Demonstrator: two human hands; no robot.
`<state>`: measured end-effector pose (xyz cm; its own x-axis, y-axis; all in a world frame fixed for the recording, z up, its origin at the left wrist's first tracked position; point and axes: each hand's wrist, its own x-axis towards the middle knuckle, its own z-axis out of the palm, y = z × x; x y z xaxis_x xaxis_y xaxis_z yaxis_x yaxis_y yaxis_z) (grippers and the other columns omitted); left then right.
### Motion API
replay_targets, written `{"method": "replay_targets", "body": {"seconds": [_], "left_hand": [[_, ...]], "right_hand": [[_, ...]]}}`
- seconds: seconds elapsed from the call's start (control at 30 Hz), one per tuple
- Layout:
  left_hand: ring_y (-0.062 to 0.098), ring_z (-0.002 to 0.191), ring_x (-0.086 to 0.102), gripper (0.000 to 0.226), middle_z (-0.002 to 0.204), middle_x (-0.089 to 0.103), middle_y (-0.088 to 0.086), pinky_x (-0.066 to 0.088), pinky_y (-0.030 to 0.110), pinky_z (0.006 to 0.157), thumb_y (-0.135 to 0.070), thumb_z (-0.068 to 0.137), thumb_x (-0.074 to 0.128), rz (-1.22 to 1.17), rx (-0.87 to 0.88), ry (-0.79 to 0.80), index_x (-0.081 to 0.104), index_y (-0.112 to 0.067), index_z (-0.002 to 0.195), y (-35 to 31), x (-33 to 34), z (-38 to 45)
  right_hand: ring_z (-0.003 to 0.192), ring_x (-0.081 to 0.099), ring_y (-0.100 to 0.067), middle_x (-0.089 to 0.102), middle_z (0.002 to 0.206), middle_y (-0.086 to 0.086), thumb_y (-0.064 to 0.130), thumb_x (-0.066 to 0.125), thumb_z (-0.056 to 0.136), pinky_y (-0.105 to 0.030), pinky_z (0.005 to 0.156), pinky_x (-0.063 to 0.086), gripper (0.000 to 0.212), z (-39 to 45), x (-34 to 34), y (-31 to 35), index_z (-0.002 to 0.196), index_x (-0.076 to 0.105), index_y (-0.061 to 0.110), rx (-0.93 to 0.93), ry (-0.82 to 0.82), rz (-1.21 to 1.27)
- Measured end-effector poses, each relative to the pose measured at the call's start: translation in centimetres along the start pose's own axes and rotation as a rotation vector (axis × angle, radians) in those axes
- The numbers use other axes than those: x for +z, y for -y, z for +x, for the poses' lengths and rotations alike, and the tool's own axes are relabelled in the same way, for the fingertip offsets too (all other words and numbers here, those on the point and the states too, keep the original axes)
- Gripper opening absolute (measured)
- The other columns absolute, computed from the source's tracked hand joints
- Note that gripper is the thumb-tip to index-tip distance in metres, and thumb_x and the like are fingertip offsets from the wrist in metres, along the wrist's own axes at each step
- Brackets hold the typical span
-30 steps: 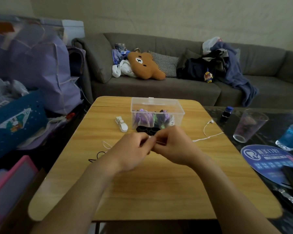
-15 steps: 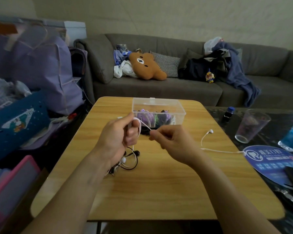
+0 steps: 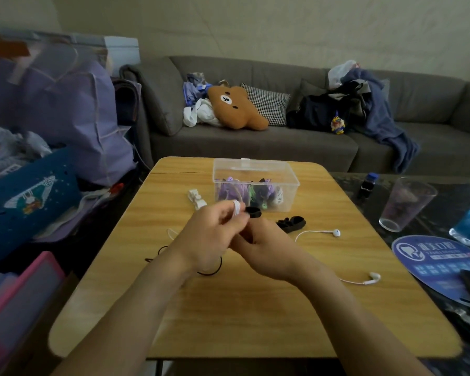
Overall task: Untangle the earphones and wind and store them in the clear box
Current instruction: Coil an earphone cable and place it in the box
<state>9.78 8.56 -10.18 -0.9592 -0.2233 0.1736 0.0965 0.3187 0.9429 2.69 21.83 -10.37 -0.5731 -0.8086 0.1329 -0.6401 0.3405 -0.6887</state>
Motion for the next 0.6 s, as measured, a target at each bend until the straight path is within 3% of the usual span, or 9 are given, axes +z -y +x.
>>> {"method": "replay_targets", "body": {"seconds": [0.1,0.2,0.27,0.33,0.47,0.6], "left_hand": [[0.020,0.079,0.067,0.031,0.083,0.071,0.004,0.055,0.046,0.075,-0.036,0.103,0.049,0.338,-0.005,0.034,0.069,-0.014,0.093,0.8,0.4,0.1],[0.016,0.057,0.059,0.042,0.067,0.066,0.003,0.049,0.038,0.062,-0.042,0.103,0.046,0.475,-0.051,0.066,0.066,-0.017,0.076,0.7,0.1,0.0],[0.014,0.051,0.053,0.049,0.063,0.065,0.009,0.046,0.040,0.057,-0.045,0.103,0.045,0.476,-0.047,0.063,0.065,-0.019,0.067,0.5,0.0,-0.1],[0.017,0.050,0.048,0.054,0.057,0.056,0.013,0.043,0.042,0.056,-0.047,0.102,0.044,0.384,-0.061,0.039,0.062,-0.017,0.061,0.4,-0.1,-0.1],[0.017,0.047,0.027,0.061,0.048,0.032,0.002,0.031,0.026,0.052,-0.043,0.104,0.041,0.001,-0.083,0.107,0.040,-0.004,0.058,-0.7,-0.3,-0.2],[0.010,0.044,0.022,0.053,0.048,0.028,-0.003,0.014,0.028,0.052,-0.045,0.102,0.039,-0.583,-0.185,0.081,0.042,-0.018,0.057,-1.3,-0.6,0.0]], "right_hand": [[0.048,0.048,-0.002,0.053,0.050,0.014,0.022,0.064,0.095,-0.018,0.052,0.035,0.033,0.0,-0.7,-0.7,0.065,0.056,0.032,0.005,0.034,-0.056],[0.056,0.054,0.005,0.064,0.062,0.021,0.028,0.073,0.090,-0.016,0.056,0.042,0.005,-0.2,-1.8,-0.9,0.086,0.075,0.027,0.008,0.047,-0.024],[0.053,0.049,0.000,0.062,0.063,0.010,0.039,0.079,0.082,-0.018,0.053,0.040,0.017,-0.2,-2.6,-1.5,0.086,0.075,0.023,0.032,-0.034,-0.010],[0.051,0.047,-0.001,0.058,0.059,0.009,0.047,0.077,0.078,-0.018,0.051,0.038,0.025,-0.3,-3.3,-2.0,0.082,0.073,0.022,0.050,-0.089,0.058],[0.050,0.044,-0.006,0.055,0.057,0.007,0.046,0.064,0.082,-0.021,0.048,0.037,0.034,-0.7,-4.2,-1.9,0.087,0.071,0.013,0.021,-0.158,0.345],[0.047,0.035,-0.012,0.046,0.053,0.005,0.044,0.059,0.088,-0.026,0.045,0.029,0.037,-0.7,-3.9,-1.6,0.087,0.072,0.009,0.010,-0.160,0.483]]}}
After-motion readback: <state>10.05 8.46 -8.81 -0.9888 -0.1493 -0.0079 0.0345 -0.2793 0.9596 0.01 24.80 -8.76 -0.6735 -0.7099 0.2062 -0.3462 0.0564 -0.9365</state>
